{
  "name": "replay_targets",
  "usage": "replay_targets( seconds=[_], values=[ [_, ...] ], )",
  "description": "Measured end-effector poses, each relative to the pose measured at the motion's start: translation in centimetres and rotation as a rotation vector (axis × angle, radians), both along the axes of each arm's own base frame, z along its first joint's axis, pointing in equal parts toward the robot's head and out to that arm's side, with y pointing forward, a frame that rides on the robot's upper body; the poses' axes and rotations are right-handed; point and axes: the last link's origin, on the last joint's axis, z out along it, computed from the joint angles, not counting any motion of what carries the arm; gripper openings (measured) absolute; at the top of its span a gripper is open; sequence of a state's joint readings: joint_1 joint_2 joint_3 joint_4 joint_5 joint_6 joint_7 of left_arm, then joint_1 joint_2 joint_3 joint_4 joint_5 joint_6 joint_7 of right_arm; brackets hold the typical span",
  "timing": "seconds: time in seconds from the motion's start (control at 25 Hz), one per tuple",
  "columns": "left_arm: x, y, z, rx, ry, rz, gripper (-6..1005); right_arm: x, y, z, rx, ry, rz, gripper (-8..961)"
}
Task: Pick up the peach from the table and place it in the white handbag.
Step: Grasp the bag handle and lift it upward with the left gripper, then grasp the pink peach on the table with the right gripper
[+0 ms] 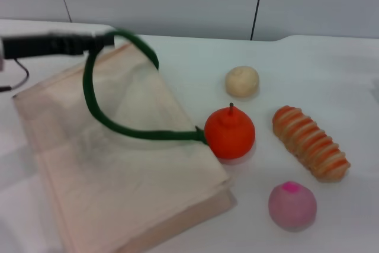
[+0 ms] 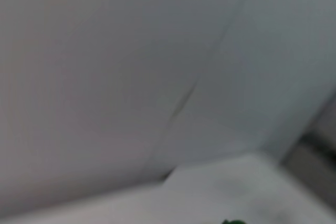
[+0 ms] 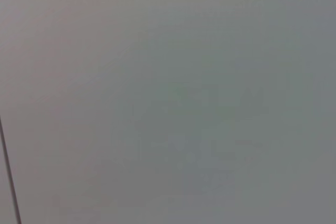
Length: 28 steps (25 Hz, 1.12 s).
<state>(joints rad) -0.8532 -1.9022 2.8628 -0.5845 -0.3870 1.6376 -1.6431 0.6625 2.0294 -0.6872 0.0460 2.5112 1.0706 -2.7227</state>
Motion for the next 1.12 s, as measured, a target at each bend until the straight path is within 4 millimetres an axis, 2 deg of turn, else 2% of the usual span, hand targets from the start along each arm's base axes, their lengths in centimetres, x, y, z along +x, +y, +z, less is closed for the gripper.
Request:
replay_targets(
  seconds=[0.2,0.36,0.64,1.12],
  values=[
    [2.6,-2.1,3.8,0.088,-0.147,-0.306,136,0.0,0.0,0.0,0.0,0.0,0.001,834],
    [3.2,-2.8,5.7,0.101,-0.169,-0.385,139,-0.1,0.1,0.0,0.0,0.0,0.003,833],
    [3.0,-3.2,6.9,0.073,-0.134,-0.37,144,0.1,-0.1,0.0,0.0,-0.001,-0.002,829],
    [3.7,-2.7,6.5,-0.036,-0.112,-0.326,152,0.3,-0.1,0.3,-0.03,0.084,0.01,823]
  ],
)
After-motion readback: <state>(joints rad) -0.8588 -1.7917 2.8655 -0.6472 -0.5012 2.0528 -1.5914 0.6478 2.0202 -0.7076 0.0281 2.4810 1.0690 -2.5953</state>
